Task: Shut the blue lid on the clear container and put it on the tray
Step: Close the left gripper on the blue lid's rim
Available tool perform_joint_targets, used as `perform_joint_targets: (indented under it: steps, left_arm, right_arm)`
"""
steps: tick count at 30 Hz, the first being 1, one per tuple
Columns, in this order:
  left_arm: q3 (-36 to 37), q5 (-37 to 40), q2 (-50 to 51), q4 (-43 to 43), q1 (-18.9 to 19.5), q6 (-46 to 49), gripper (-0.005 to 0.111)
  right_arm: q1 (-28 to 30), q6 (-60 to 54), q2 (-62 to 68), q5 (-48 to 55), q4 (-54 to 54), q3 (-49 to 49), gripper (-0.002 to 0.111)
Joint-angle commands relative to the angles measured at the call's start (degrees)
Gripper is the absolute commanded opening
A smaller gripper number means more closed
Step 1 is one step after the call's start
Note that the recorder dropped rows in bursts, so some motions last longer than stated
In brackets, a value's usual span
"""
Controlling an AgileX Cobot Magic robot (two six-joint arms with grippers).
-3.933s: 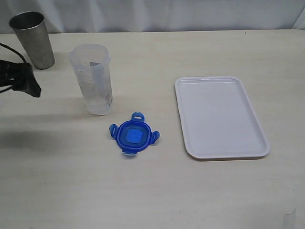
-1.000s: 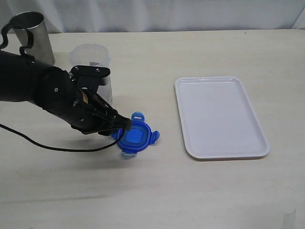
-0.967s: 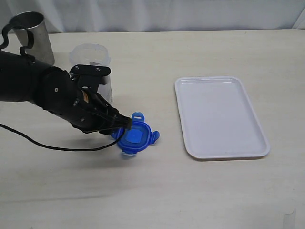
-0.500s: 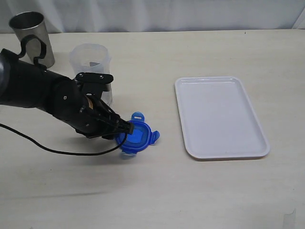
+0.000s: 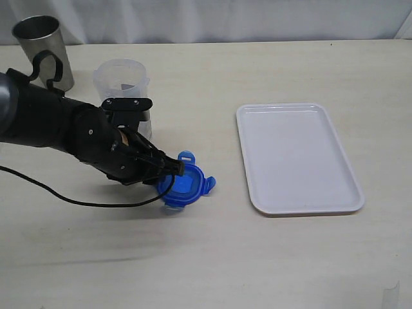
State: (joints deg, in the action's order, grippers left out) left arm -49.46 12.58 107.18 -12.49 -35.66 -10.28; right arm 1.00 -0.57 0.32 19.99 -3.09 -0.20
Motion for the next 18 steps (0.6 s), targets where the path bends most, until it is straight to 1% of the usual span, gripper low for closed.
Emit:
perform_joint_targets:
  steps: [1, 6, 7, 18]
  left_arm:
    - [0.14, -0.9, 0.14, -0.17, -1.25, -0.08, 0.042]
    - [0.14, -1.14, 0.14, -0.17, -1.25, -0.08, 0.027]
    - [0.14, -1.14, 0.14, -0.17, -1.25, -0.08, 0.026]
    - [0.14, -0.03, 0.14, -0.08, -1.25, 1.37, 0.025]
  right_arm:
    - [0.19, -0.23, -0.32, -0.2, -0.21, 0.2, 0.004]
    - [0.19, -0.23, -0.32, -0.2, -0.21, 0.2, 0.004]
    - [0.19, -0.23, -0.32, -0.2, -0.21, 0.2, 0.004]
    - [0.19, -0.23, -0.32, -0.2, -0.21, 0.2, 0.004]
